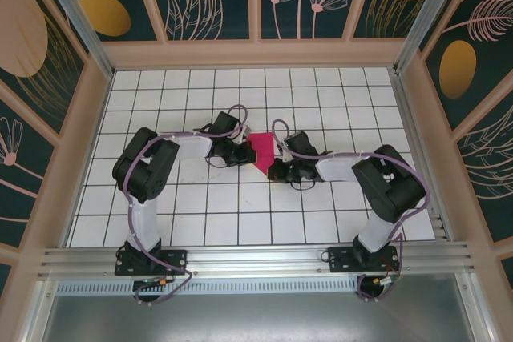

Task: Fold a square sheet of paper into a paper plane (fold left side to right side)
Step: Third fold the triangle at the center of the table.

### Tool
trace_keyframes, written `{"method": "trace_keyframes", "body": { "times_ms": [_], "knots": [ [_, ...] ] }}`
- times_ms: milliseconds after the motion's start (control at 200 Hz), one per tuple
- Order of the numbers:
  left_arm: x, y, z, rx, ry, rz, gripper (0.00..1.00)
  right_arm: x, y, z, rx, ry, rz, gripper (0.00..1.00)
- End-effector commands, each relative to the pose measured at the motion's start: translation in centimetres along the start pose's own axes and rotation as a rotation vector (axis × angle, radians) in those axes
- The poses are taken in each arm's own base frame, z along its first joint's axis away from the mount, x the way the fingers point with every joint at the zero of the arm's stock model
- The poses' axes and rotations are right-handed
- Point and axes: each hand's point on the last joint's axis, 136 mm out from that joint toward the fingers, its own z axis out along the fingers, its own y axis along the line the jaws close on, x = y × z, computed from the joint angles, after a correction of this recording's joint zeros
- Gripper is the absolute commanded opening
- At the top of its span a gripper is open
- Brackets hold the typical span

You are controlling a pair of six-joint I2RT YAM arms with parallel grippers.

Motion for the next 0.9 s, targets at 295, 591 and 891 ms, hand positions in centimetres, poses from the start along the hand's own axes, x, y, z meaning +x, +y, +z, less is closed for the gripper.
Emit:
{"method": "trace_keyframes", "body": {
  "times_ms": [295, 591, 891],
  "knots": [
    [-3.1, 9.8, -2.0, -0.31, -0.118, -0.099, 0.09, 8.1, -6.5, -0.7, 0.196, 0.2, 0.13, 0.0],
    [-4.0, 8.5, -2.7, -0.273, -0.132, -0.087, 0.15, 8.2, -6.3, -0.6, 0.165, 0.192, 0.11, 0.0],
    [-5.8, 3.9, -6.2, -0.185, -0.204, -0.028, 0.37, 6.7, -4.5, -0.7, 0.105, 0.159, 0.064, 0.0]
  ]
}}
